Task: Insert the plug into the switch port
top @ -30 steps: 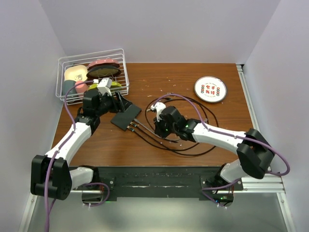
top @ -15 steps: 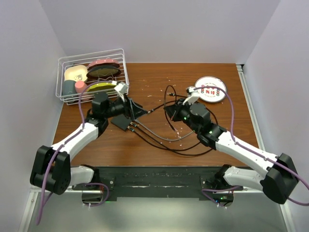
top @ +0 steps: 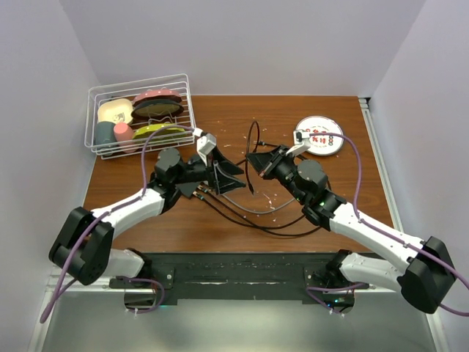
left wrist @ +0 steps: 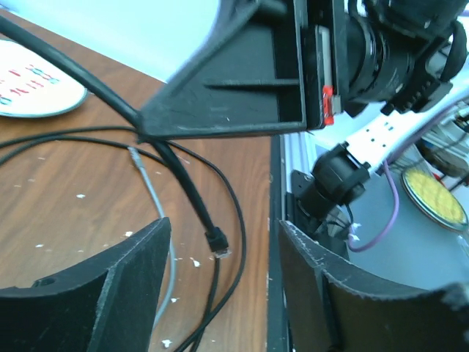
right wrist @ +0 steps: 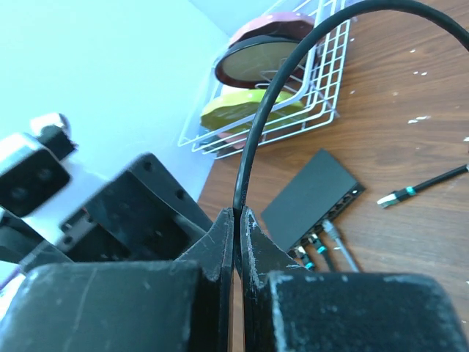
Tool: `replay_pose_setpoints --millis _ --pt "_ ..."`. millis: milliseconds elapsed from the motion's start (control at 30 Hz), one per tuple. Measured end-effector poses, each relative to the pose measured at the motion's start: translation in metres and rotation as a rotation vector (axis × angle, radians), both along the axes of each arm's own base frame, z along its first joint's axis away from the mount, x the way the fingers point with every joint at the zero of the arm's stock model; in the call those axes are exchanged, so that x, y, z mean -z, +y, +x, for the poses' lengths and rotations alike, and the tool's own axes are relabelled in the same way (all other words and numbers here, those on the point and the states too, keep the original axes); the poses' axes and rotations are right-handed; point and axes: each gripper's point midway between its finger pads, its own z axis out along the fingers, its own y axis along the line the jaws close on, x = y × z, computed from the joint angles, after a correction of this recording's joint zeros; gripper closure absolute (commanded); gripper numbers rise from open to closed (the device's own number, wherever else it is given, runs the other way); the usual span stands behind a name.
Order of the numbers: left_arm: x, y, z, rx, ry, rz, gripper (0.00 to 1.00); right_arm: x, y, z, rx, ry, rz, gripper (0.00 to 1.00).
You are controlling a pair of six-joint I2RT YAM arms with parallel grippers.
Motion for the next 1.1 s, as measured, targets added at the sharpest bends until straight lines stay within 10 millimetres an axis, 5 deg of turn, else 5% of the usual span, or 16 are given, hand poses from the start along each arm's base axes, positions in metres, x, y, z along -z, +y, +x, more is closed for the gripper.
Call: replay_pose_setpoints --millis 267,467,567,700,833,1000,1100 --pt "0.019 -0.019 0.000 0.037 0.056 0.021 0.60 -0.015 0.006 -0.004 -0.039 -0.027 0.062 1.00" --pt "0.020 -0.026 -0.001 0.051 0.075 0.001 1.00 -0.019 0.009 -0.007 -0.058 -0.034 0.073 1.00" --pt "0.016 -0.027 -0.002 0.058 0.068 -0.011 1.00 -0.019 0.008 -0.006 -0.054 -0.035 0.074 1.00" --pt "0.015 -0.028 -0.002 0.061 0.063 -0.011 1.00 -0.021 0.004 -0.007 -0.049 -0.041 0.065 0.64" --pt "0.019 -0.028 -0.001 0.055 0.066 0.023 1.00 -0.012 -0.001 -0.009 -0.049 -0.035 0.005 0.49" --pt "0.017 -0.026 -0.001 0.050 0.053 0.044 1.00 -0.005 0.005 -0.016 -0.109 -0.042 -0.040 0.47" --pt "0.018 -0.026 0.000 0.050 0.046 0.050 1.00 0.000 0.011 -0.019 -0.150 -0.041 -0.055 0.60"
